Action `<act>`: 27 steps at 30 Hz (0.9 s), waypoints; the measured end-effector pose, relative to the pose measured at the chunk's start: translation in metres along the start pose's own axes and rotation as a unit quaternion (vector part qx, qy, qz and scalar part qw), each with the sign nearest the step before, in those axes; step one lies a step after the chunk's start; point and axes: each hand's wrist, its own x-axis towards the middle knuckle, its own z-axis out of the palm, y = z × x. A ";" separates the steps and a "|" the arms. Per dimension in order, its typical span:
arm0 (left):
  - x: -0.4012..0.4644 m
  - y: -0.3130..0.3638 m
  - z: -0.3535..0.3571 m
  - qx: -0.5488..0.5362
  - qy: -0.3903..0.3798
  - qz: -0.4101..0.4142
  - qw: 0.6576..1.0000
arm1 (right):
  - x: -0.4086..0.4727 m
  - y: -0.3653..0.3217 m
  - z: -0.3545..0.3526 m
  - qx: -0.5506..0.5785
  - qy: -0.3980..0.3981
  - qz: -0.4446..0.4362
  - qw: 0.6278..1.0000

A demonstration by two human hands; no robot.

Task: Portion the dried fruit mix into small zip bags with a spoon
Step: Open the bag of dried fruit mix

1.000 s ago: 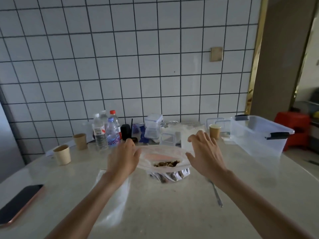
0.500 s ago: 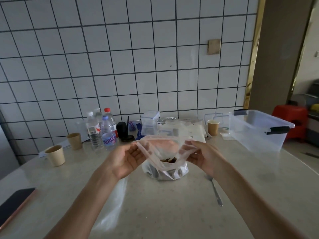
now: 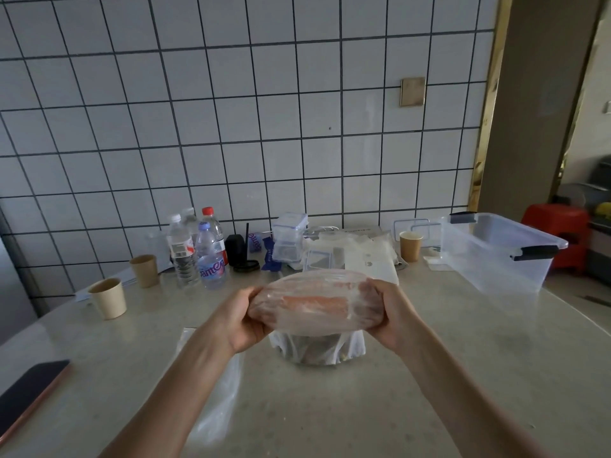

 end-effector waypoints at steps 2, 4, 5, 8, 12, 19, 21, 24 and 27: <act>0.000 -0.003 -0.002 0.010 0.000 -0.004 1.000 | 0.002 0.003 -0.003 -0.039 0.016 0.010 0.999; -0.001 -0.006 -0.003 0.002 0.001 -0.002 1.000 | 0.003 0.005 -0.006 -0.066 0.010 0.024 0.998; -0.001 -0.008 -0.003 -0.011 -0.002 -0.003 1.000 | 0.004 0.006 -0.008 -0.065 -0.002 0.026 0.998; -0.002 -0.011 -0.005 -0.073 -0.017 -0.020 0.997 | 0.005 0.008 -0.014 -0.015 -0.057 0.019 0.998; -0.001 -0.017 -0.006 -0.103 -0.033 -0.019 0.994 | 0.004 0.011 -0.017 0.024 -0.066 0.004 0.998; -0.004 -0.018 -0.007 -0.128 -0.052 -0.018 0.990 | 0.001 0.003 -0.018 0.034 -0.100 -0.024 0.994; -0.004 -0.021 -0.008 -0.134 -0.057 -0.016 0.989 | -0.001 0.003 -0.019 0.089 -0.122 -0.011 0.989; -0.001 -0.025 -0.009 -0.161 -0.076 -0.012 0.984 | 0.000 0.010 -0.017 0.161 -0.121 0.009 0.980; 0.002 -0.031 -0.010 -0.137 -0.061 0.022 0.988 | 0.003 0.017 -0.015 0.172 -0.100 0.019 0.980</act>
